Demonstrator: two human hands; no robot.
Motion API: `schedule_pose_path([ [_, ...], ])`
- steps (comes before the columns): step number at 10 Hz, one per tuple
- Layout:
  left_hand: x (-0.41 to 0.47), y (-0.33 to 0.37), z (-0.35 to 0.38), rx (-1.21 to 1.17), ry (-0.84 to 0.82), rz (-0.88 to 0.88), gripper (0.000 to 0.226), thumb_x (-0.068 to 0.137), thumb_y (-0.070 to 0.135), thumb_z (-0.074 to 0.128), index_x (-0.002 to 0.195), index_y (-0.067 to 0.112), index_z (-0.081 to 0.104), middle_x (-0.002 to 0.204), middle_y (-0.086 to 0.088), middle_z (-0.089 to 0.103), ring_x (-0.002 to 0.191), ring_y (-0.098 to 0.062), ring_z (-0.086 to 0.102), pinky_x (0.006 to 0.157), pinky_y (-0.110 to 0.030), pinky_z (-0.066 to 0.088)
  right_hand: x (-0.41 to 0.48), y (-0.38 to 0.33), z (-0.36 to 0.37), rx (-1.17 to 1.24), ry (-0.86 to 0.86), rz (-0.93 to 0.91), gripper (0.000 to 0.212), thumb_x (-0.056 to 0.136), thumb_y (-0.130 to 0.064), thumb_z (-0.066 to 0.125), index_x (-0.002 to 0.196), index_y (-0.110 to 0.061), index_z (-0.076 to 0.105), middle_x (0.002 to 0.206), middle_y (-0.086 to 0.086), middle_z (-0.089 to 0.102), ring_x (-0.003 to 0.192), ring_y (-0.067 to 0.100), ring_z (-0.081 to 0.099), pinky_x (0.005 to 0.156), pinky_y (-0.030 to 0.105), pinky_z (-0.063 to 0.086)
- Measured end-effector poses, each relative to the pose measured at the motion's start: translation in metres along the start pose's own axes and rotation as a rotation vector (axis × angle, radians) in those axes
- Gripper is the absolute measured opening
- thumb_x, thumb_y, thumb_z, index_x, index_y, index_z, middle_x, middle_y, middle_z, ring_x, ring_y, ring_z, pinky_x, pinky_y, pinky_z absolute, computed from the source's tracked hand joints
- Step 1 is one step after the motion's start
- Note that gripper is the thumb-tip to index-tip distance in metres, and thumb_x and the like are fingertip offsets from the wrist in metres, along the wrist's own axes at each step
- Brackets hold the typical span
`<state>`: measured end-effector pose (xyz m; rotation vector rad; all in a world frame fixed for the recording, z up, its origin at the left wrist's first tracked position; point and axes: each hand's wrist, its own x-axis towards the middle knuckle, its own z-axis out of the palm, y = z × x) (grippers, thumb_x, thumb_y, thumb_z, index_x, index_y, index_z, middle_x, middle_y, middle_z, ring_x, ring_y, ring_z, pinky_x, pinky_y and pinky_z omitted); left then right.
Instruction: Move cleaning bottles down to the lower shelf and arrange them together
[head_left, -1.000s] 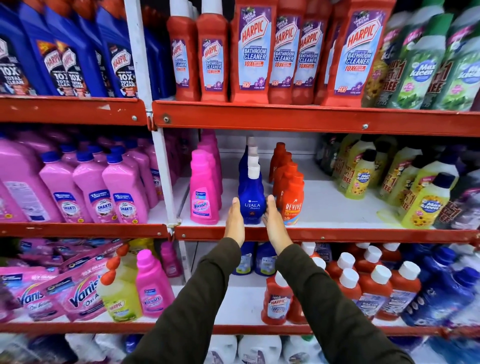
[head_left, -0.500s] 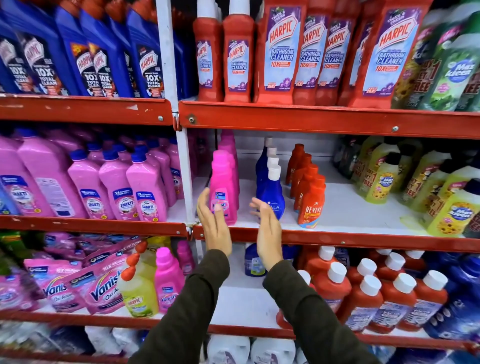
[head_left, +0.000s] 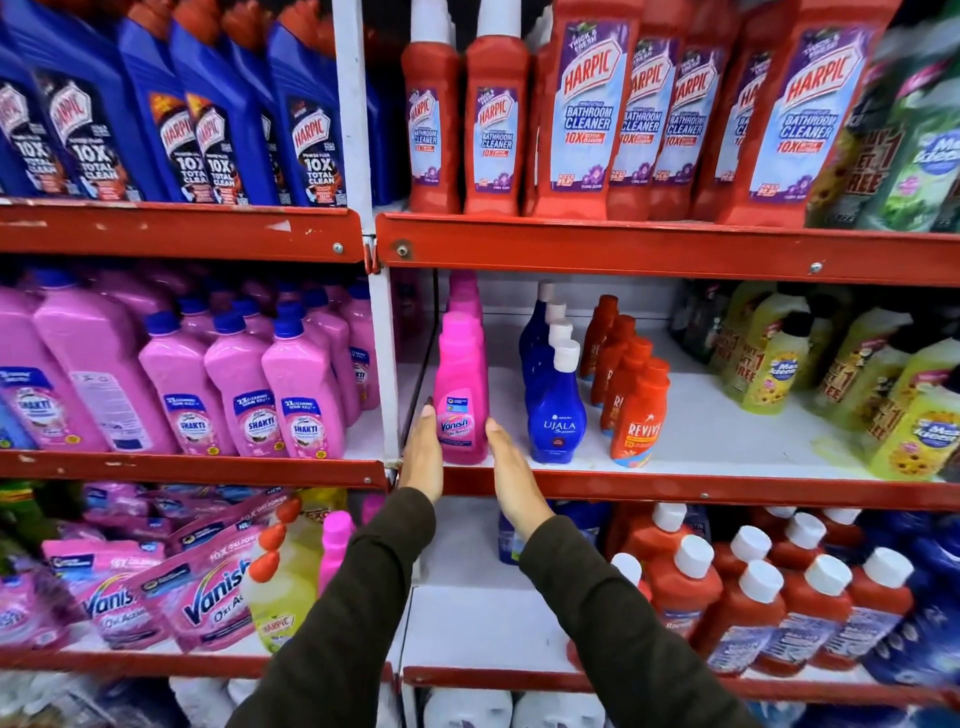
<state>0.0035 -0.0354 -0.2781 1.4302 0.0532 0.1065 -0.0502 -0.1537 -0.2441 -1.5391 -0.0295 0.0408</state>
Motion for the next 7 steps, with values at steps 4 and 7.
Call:
schedule_pose_path([
  [4, 0.006, -0.012, -0.003, 0.057, 0.001, 0.002, 0.129, 0.057, 0.108, 0.036, 0.156, 0.024, 0.042, 0.156, -0.008, 0.051, 0.143, -0.021, 0.049, 0.124, -0.049, 0.036, -0.006, -0.012, -0.001, -0.085, -0.003, 0.004, 0.059, 0.101, -0.051, 0.039, 0.153, -0.023, 0.036, 0.151, 0.001, 0.050, 0.135, 0.015, 0.051, 0.118, 0.039, 0.038],
  [7, -0.056, 0.037, 0.022, 0.278, 0.136, 0.230, 0.063, 0.111, 0.048, 0.027, 0.166, 0.020, 0.012, 0.174, -0.001, 0.012, 0.160, -0.018, 0.015, 0.131, -0.045, 0.017, -0.029, -0.034, -0.016, -0.010, 0.218, -0.259, 0.046, 0.105, -0.036, 0.042, 0.149, -0.021, 0.042, 0.152, -0.001, 0.046, 0.137, 0.010, 0.046, 0.107, 0.016, 0.043],
])
